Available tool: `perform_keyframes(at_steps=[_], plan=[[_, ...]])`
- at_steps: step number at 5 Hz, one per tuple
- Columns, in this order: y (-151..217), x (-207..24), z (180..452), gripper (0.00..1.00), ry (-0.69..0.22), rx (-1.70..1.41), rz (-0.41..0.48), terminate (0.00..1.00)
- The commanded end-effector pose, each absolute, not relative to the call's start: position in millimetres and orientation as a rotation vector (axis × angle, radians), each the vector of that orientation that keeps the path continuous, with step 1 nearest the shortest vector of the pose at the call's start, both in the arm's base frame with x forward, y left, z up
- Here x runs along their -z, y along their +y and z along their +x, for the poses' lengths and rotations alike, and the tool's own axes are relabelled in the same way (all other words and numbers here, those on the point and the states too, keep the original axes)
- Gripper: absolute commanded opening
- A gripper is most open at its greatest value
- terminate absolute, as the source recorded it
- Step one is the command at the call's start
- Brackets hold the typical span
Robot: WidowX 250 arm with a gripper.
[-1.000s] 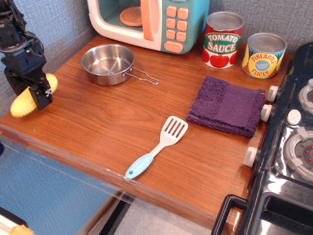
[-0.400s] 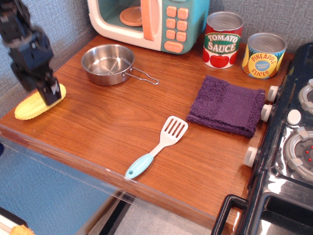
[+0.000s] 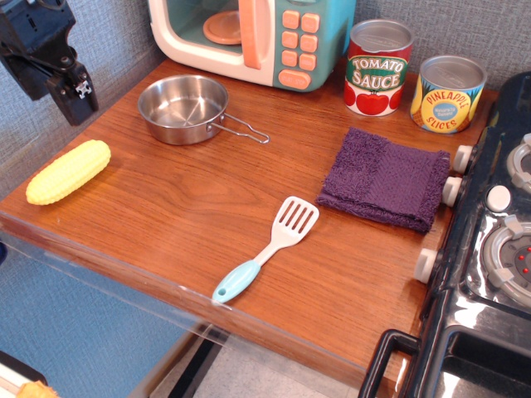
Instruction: Move the yellow corn to area under the pot
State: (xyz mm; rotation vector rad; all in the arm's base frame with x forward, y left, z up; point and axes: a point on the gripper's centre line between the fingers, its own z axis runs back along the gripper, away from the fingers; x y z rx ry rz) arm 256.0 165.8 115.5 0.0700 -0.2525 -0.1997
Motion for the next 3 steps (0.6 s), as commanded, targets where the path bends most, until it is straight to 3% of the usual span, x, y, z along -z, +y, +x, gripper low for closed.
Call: perform_keyframes(at_steps=[1,2,3], plan=[[157.8,-125.0,271.5,1.0,-0.12,0.098,0.118,0.0],[157.8,-125.0,271.5,1.0,-0.12,0.098,0.118,0.0],[157.8,-125.0,271.5,1.0,-0.12,0.098,0.118,1.0]])
